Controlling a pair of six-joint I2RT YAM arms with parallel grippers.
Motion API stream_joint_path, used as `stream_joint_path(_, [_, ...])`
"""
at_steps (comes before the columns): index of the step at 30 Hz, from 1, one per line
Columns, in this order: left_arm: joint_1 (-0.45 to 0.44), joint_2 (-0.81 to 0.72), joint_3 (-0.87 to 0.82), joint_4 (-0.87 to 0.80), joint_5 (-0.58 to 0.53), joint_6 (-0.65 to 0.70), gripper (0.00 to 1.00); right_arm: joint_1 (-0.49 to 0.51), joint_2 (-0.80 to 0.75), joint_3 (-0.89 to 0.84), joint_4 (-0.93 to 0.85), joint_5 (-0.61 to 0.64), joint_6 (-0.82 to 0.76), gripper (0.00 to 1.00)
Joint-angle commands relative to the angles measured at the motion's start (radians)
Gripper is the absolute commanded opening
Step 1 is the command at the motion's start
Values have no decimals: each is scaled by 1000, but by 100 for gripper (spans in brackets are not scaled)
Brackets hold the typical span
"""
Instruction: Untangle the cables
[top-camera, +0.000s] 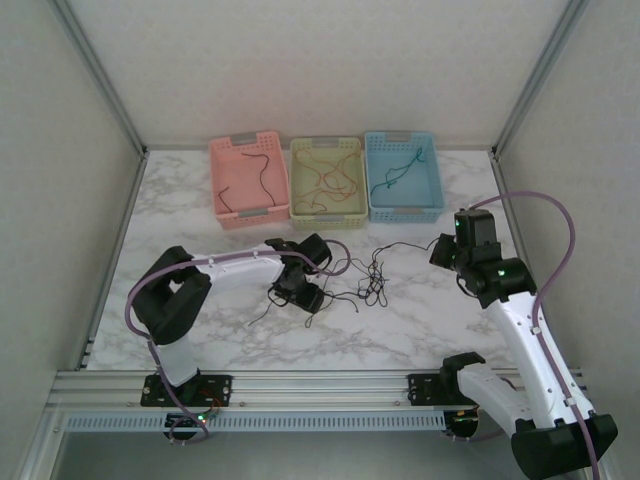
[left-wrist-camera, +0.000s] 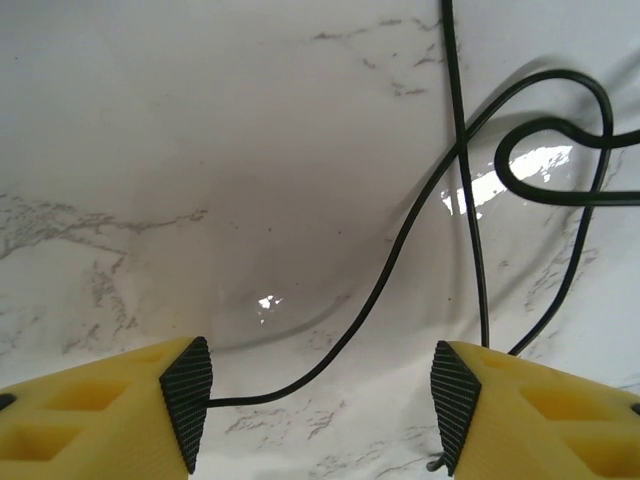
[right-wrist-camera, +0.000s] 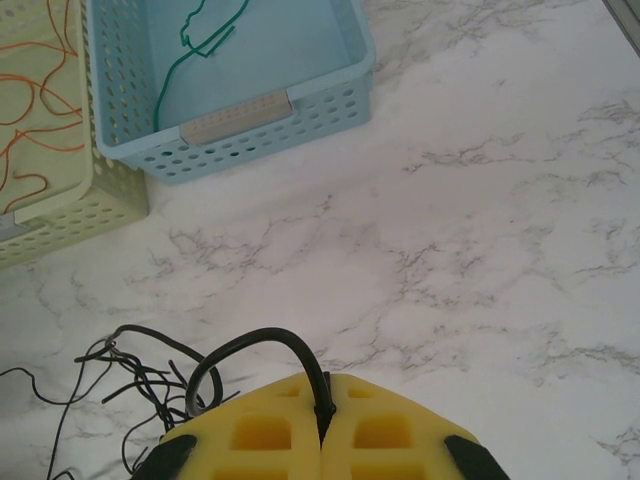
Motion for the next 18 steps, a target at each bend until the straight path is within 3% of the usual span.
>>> stream_joint_path(1, [-18,27,33,-45,-55,9,66,-8,-12,-20,23,-10,-8,0])
stream_joint_path(14, [-38,31,85,-64,-154,16,74,-11,-19,-27,14,-16,-13,0])
stream_joint_path(18, [-39,56,86,-71,-143,25,71,-11,-19,-28,15,-18,-13,0])
